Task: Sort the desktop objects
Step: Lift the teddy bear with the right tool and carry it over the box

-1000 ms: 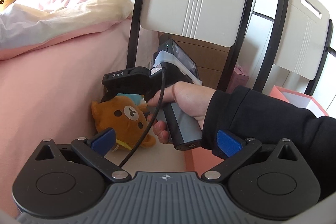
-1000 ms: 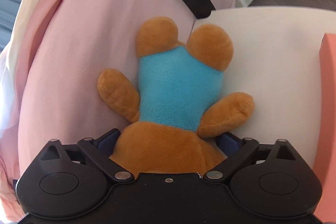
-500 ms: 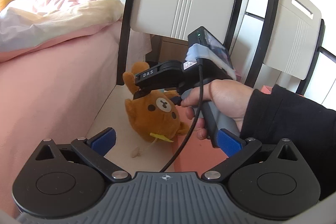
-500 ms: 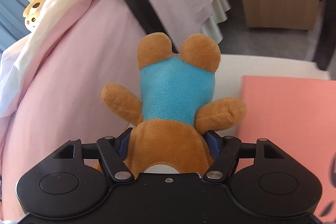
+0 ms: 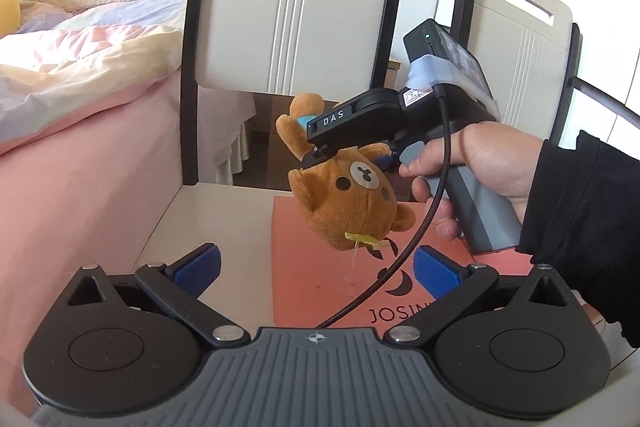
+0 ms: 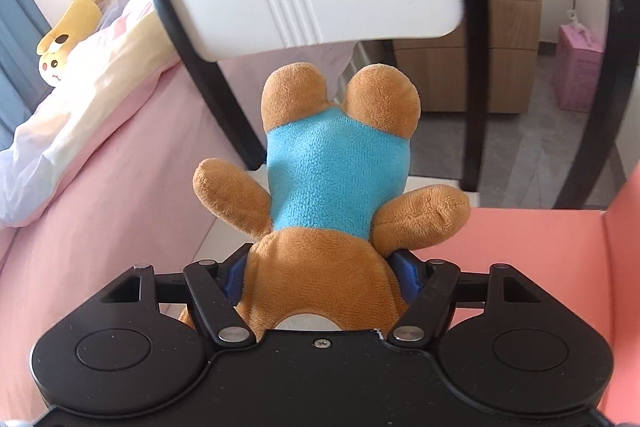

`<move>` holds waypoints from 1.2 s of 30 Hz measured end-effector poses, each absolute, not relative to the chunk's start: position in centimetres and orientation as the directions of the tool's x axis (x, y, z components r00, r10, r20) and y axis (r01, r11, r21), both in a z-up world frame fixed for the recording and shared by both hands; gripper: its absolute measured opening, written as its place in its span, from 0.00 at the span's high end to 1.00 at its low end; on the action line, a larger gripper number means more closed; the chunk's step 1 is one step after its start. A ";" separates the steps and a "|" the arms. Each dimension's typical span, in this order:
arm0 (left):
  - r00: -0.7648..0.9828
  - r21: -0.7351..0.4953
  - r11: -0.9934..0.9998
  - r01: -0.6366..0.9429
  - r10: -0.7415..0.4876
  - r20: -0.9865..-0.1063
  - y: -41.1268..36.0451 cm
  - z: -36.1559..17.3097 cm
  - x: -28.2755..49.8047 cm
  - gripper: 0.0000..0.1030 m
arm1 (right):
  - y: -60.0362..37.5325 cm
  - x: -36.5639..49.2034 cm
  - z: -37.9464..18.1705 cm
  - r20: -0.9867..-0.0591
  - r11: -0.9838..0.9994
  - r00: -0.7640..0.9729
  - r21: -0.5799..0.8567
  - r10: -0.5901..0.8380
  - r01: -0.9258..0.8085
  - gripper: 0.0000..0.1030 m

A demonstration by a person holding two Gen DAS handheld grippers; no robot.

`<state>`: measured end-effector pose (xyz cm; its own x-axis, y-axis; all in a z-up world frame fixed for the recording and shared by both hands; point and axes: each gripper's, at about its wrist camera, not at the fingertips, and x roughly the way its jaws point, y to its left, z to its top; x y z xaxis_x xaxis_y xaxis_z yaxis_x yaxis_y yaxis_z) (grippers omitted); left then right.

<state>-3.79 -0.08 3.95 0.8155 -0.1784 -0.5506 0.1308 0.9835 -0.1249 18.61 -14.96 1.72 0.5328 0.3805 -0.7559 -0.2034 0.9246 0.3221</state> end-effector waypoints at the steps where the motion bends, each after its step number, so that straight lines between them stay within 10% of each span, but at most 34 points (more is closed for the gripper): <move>1: 0.816 -0.124 0.983 0.134 -0.180 -0.549 -0.6 4.1 -3.7 0.00 | -15.8 18.5 2.1 -0.753 0.927 0.541 0.318 0.375 -0.200 0.32; 36: 0.692 -0.114 0.929 0.351 -0.340 -0.637 -14.4 -1.2 0.2 0.00 | -47.0 17.2 -1.2 -0.752 0.984 0.648 -0.005 -0.123 0.181 0.30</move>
